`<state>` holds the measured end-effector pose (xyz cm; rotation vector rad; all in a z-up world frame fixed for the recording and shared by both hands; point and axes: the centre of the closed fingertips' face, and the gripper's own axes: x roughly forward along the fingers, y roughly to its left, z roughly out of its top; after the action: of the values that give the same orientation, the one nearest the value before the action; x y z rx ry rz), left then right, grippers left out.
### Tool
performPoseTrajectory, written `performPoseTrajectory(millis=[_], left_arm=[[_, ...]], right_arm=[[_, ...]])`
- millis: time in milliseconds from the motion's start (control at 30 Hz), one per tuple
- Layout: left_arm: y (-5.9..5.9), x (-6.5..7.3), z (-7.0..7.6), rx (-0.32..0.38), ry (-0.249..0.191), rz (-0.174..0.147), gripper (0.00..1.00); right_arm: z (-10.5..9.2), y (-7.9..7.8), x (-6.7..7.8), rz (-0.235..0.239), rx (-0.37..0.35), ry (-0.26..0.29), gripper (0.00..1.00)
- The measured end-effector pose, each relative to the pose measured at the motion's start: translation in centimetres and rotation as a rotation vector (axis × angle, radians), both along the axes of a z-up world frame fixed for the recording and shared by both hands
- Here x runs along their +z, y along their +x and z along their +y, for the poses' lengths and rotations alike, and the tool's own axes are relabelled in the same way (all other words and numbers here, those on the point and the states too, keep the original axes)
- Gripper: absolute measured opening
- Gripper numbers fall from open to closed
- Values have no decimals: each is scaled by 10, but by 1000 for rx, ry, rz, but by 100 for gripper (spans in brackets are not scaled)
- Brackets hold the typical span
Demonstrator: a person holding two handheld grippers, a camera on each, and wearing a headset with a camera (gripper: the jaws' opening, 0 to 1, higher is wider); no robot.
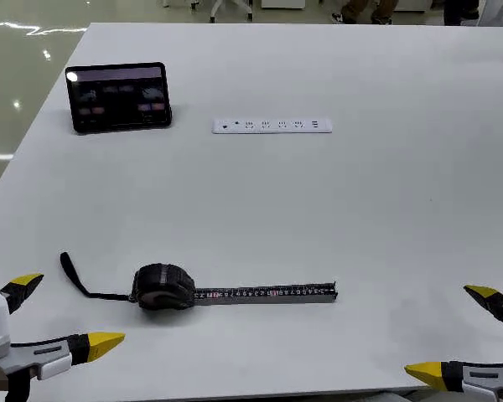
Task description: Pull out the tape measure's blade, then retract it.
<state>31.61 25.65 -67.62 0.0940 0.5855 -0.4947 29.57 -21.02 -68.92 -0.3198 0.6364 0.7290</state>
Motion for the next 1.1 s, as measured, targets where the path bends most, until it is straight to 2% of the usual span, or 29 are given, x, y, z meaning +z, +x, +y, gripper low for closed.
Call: performPoseTrajectory(millis=[100, 133, 233, 267, 300, 333, 400, 433, 467, 500, 600, 633, 667, 700, 733, 800, 833, 900, 967, 1033, 1100], left_arm=[[2, 2, -10, 1, -12, 18, 100], [4, 2, -18, -6, -11, 25, 100], [7, -5, -33, -12, 7, 89, 100], [10, -6, -41, -11, 8, 102, 100], [14, -5, -48, -12, 0, 100, 100], [18, -8, -57, -10, -4, 121, 100], [26, -11, -71, -13, 1, 123, 100], [24, -17, -75, -15, 16, 174, 100], [25, -19, -80, -19, 19, 193, 100], [32, -17, -87, -18, 17, 170, 100], [42, -21, -93, 29, 21, 155, 99], [45, -22, -92, 78, 8, 159, 99], [50, -24, -92, 170, -53, 184, 99], [52, -26, -92, 220, -95, 201, 99], [55, -27, -91, 271, -126, 202, 100], [59, -31, -87, 296, -87, 170, 99], [60, -34, -83, 297, -28, 137, 98], [58, -37, -82, 292, 35, 99, 93], [55, -41, -80, 322, 32, 97, 89], [54, -43, -77, 350, -1, 110, 85], [53, -45, -73, 357, -13, 119, 77]], right_arm=[[7, 2, -2, 6, 39, -22, 100], [10, 2, -5, 16, 75, -42, 100], [13, 9, -9, 26, 115, -64, 100], [17, 11, -11, 39, 135, -66, 100], [19, 13, -13, 42, 144, -72, 100], [20, 17, -18, 49, 168, -85, 100], [27, 22, -22, 62, 190, -87, 100], [30, 24, -23, 63, 197, -85, 100], [33, 25, -24, 66, 205, -87, 100], [38, 28, -25, 68, 221, -91, 100], [49, 32, -28, 73, 260, -94, 99], [52, 34, -29, 74, 273, -97, 99], [57, 35, -31, 78, 291, -101, 98], [59, 37, -33, 79, 302, -106, 98], [63, 37, -35, 88, 326, -115, 97], [71, 38, -33, 93, 351, -113, 95], [77, 41, -31, 82, 367, -113, 94], [84, 45, -30, 79, 398, -121, 91], [89, 49, -30, 76, 415, -123, 88], [96, 52, -31, 83, 441, -125, 85], [104, 56, -34, 90, 469, -128, 80]])
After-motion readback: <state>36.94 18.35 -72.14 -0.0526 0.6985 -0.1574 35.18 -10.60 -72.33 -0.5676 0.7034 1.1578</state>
